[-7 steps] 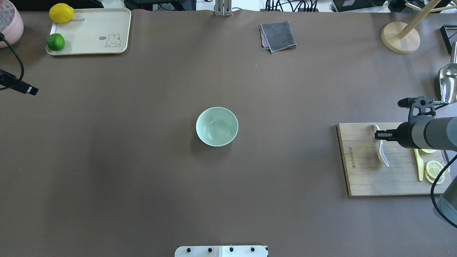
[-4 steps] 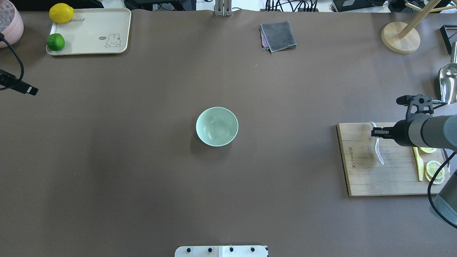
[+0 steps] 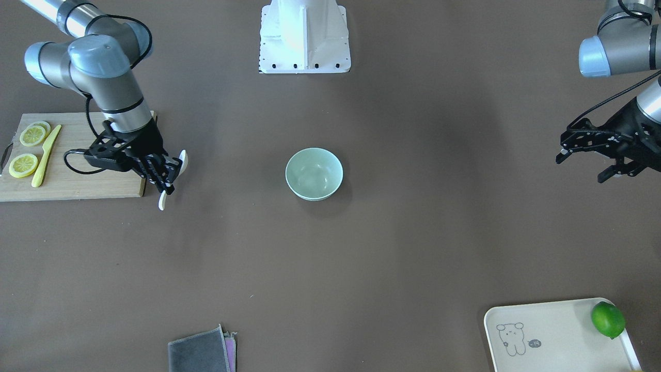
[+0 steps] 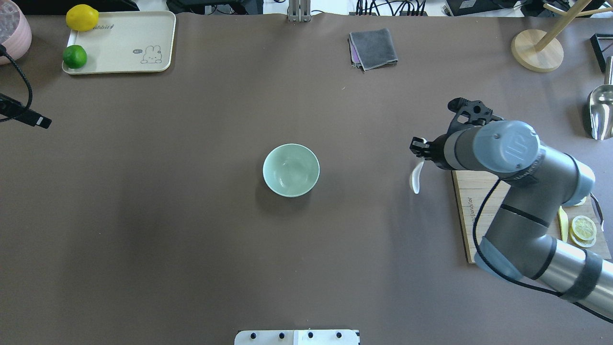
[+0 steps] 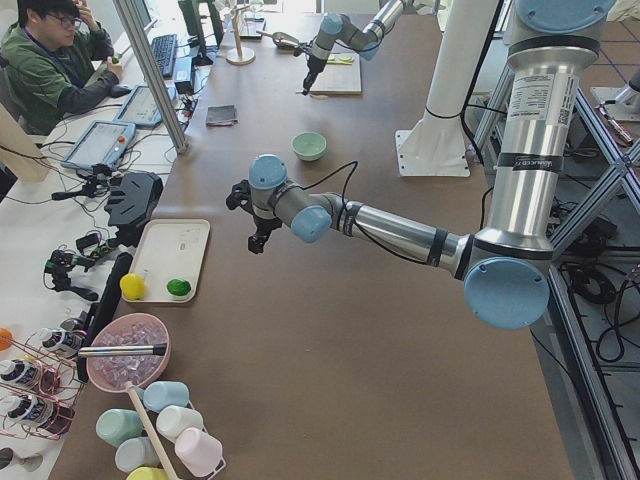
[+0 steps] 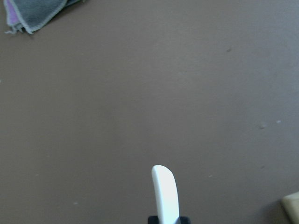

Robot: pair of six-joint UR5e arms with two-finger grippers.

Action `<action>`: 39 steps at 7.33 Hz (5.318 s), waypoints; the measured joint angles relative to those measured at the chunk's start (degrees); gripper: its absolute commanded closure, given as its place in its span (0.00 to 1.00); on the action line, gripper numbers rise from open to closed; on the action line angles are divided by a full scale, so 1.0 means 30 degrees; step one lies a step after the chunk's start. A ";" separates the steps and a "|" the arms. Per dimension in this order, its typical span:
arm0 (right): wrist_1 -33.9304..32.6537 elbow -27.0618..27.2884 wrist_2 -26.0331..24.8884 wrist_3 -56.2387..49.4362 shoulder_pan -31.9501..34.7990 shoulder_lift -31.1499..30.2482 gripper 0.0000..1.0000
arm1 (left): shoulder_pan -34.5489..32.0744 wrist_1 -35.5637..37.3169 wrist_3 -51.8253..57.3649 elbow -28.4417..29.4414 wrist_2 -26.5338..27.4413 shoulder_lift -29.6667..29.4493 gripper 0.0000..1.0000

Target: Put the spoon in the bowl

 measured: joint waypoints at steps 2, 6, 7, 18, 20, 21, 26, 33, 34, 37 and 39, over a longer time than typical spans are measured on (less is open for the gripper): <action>-0.3251 -0.0115 -0.1423 0.3160 -0.1393 0.3402 1.00 | 0.0020 -0.0001 -0.0001 -0.0016 -0.0020 -0.0004 0.01; -0.7099 -0.1719 -0.5741 0.8092 -0.4038 0.8040 1.00 | 0.0028 0.0000 -0.0007 -0.0027 -0.0029 -0.0005 0.01; -0.7222 -0.2331 -0.6881 0.8487 -0.4403 0.8412 1.00 | 0.0028 0.0000 -0.0019 -0.0030 -0.0029 -0.0005 0.01; -0.9400 -0.1563 -0.6631 0.3420 -0.3159 0.8830 0.00 | -0.0027 0.0013 -0.1144 -0.0071 0.0024 0.0071 0.01; -0.9406 0.2355 -0.2689 -0.2649 -0.0851 0.5278 0.00 | -0.1263 0.0184 -0.2788 -0.0146 -0.0692 0.0328 0.01; -0.9376 0.4045 -0.0175 -0.5802 0.0783 0.3473 0.00 | -0.2518 0.0551 -0.2991 0.0029 -0.2059 0.0371 0.01; -0.9377 0.5412 0.9621 -2.0059 1.0062 -0.2432 0.00 | -0.7065 0.4620 0.1624 0.1825 -0.1382 0.1089 0.01; -0.9237 0.0349 1.3248 -3.3234 1.8684 -0.8592 0.00 | -0.7545 0.9481 0.5739 -0.1188 0.1573 0.2446 0.01; -0.8744 -0.0231 1.3855 -3.3475 1.9513 -0.9224 0.00 | -0.7552 0.9881 0.5741 -0.1640 0.1113 0.2650 0.01; -0.4613 -0.1497 1.4300 -3.3562 2.0130 -1.0455 0.00 | -0.7559 1.0063 0.5777 -0.2091 0.0388 0.3284 0.01; 0.0521 -0.3968 1.4359 -3.3493 2.0151 -1.0605 0.00 | -0.7538 1.0027 0.5822 -0.2131 0.0428 0.3528 0.01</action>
